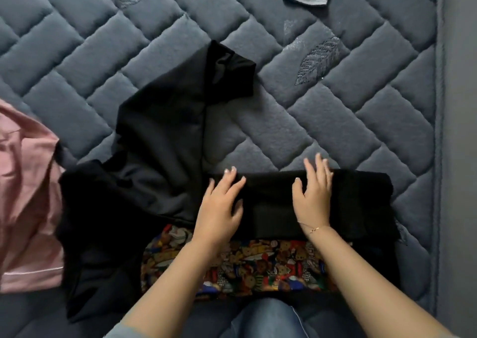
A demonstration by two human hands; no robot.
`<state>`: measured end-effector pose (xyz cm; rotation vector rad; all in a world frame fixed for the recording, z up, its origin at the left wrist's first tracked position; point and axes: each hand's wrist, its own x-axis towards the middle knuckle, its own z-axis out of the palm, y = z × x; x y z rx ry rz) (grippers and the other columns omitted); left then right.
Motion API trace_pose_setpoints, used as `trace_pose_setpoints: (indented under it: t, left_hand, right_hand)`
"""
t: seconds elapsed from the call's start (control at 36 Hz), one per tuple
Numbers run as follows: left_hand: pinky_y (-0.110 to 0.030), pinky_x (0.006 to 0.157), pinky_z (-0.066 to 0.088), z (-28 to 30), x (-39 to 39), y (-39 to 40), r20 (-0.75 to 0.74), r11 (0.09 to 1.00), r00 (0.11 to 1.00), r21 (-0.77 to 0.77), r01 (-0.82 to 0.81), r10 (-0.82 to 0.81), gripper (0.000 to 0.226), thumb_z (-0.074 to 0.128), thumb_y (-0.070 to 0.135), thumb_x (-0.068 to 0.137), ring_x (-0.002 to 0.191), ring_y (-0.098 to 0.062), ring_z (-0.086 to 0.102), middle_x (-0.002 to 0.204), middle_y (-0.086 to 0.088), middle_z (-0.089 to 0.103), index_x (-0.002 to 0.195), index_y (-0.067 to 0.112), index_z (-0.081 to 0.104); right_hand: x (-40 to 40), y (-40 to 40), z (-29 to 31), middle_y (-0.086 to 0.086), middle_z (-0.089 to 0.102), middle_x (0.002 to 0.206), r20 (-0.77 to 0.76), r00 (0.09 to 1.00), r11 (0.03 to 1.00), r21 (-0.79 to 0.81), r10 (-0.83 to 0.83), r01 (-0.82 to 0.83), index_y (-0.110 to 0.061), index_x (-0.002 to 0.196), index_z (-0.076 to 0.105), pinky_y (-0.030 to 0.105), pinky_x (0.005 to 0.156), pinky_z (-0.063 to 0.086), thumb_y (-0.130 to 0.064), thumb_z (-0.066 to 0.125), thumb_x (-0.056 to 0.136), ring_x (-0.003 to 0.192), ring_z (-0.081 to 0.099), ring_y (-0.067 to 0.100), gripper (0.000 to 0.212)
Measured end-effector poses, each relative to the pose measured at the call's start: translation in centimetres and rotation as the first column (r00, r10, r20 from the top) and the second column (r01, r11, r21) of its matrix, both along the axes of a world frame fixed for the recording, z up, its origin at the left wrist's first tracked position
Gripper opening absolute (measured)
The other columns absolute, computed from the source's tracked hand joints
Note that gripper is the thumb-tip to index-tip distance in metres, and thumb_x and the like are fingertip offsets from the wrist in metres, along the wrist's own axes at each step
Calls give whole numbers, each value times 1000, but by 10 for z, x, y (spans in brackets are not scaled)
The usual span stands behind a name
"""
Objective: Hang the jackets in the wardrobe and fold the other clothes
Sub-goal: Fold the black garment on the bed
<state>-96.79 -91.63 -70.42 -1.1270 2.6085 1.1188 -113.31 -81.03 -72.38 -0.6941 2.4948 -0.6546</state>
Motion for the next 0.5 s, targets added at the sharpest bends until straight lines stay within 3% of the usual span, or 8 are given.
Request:
trace_pose_setpoints:
  t: [0.08, 0.14, 0.19, 0.25, 0.31, 0.36, 0.42, 0.5]
  left_hand:
    - [-48, 104, 41, 32, 20, -33, -209, 976, 969, -144, -163, 131, 34, 63, -1, 85, 119, -22, 57, 133, -4, 59, 117, 11, 67]
    - [-52, 101, 39, 44, 42, -56, -235, 899, 933, -283, -333, 272, 30, 65, 1, 83, 114, -24, 58, 126, -3, 62, 111, 12, 69]
    - [-56, 105, 33, 48, 65, -78, -186, 792, 880, -384, -475, 437, 36, 67, 10, 81, 119, -27, 53, 131, -6, 58, 118, 11, 65]
    - [-58, 112, 20, 45, 88, -99, -42, 725, 814, -431, -537, 579, 57, 73, 22, 81, 133, -31, 40, 144, -11, 45, 133, 11, 54]
    - [-59, 113, 4, 39, 111, -118, 137, 730, 756, -412, -545, 641, 83, 72, 39, 80, 145, -29, 19, 157, -11, 24, 148, 13, 32]
    - [-59, 113, -4, 34, 132, -130, 248, 753, 727, -393, -528, 640, 99, 70, 52, 78, 147, -27, 11, 159, -10, 18, 153, 14, 16]
    - [-54, 114, 4, 34, 150, -137, 284, 753, 707, -378, -539, 648, 101, 70, 55, 76, 141, -30, 26, 150, -15, 35, 152, 13, 19]
    - [-40, 98, 32, 39, 175, -141, 230, 778, 752, -315, -544, 618, 63, 73, 49, 77, 115, -32, 57, 117, -16, 66, 128, 15, 57]
  right_hand:
    - [10, -55, 11, 11, 58, 127, 117, 990, 982, -179, 74, -53, -3, 124, 59, 22, 105, 31, -5, 57, 92, 121, 49, 24, 33]
    - [16, -100, 14, 9, 63, 109, 295, 954, 978, -206, 53, 9, -5, 117, 63, 27, 95, 44, -13, 62, 91, 101, 57, 18, 27]
    - [22, -148, 14, 3, 62, 101, 531, 847, 983, -158, 9, 89, -7, 122, 58, 33, 89, 49, -29, 67, 88, 92, 58, 14, 41]
    - [30, -191, 11, 3, 62, 111, 663, 748, 988, -118, 3, 100, -7, 132, 49, 37, 95, 50, -41, 70, 84, 102, 60, 17, 63]
    - [41, -225, 9, 9, 55, 133, 749, 662, 983, -113, -10, 142, -6, 143, 34, 41, 104, 45, -45, 74, 79, 120, 55, 22, 84]
    - [50, -246, 9, 10, 43, 146, 809, 583, 966, -92, -69, 242, -7, 151, 14, 43, 107, 42, -42, 76, 78, 130, 47, 23, 102]
    - [55, -255, 10, 14, 47, 142, 869, 473, 915, -64, -145, 398, -6, 150, 18, 47, 96, 50, -29, 75, 82, 123, 54, 28, 92]
    - [62, -248, 26, 17, 62, 125, 973, 205, 821, -30, -107, 571, -6, 138, 46, 44, 84, 56, -15, 64, 90, 110, 63, 31, 52]
